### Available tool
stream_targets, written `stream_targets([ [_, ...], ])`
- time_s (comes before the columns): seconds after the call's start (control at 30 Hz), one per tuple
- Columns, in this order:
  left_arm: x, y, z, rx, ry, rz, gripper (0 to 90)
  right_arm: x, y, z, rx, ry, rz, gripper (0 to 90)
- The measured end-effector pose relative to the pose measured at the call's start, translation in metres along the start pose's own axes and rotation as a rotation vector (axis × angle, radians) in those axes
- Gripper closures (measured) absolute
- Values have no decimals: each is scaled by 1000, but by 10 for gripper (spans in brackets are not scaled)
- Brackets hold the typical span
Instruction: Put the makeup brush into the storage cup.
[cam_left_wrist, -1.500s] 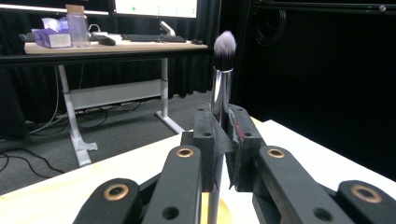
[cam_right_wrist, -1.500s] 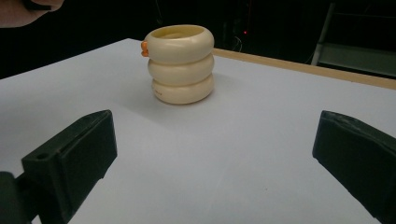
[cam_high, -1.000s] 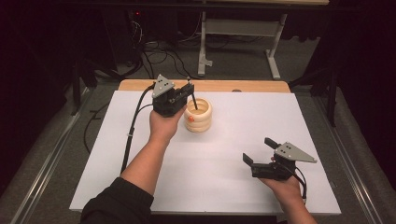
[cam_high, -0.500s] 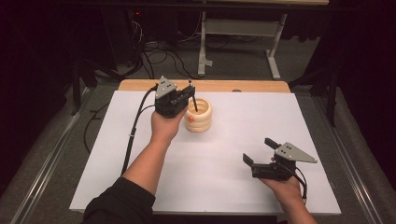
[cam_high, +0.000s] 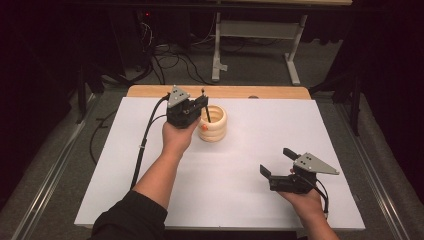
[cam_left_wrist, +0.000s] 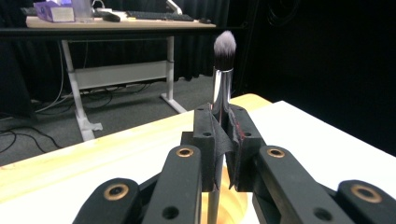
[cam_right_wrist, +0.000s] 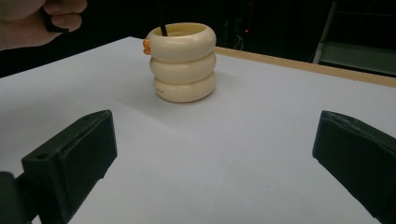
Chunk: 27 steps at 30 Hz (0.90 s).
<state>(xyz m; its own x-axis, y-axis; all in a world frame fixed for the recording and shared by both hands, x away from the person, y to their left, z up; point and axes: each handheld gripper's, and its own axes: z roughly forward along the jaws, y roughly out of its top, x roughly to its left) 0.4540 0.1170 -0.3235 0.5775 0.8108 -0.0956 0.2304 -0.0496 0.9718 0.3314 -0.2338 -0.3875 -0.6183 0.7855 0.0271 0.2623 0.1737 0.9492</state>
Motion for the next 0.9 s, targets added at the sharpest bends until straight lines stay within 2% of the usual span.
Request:
stream_targets([
  [0.9,2,-26,11,68,8,-26,832,1,-1,1,7,2,1,12],
])
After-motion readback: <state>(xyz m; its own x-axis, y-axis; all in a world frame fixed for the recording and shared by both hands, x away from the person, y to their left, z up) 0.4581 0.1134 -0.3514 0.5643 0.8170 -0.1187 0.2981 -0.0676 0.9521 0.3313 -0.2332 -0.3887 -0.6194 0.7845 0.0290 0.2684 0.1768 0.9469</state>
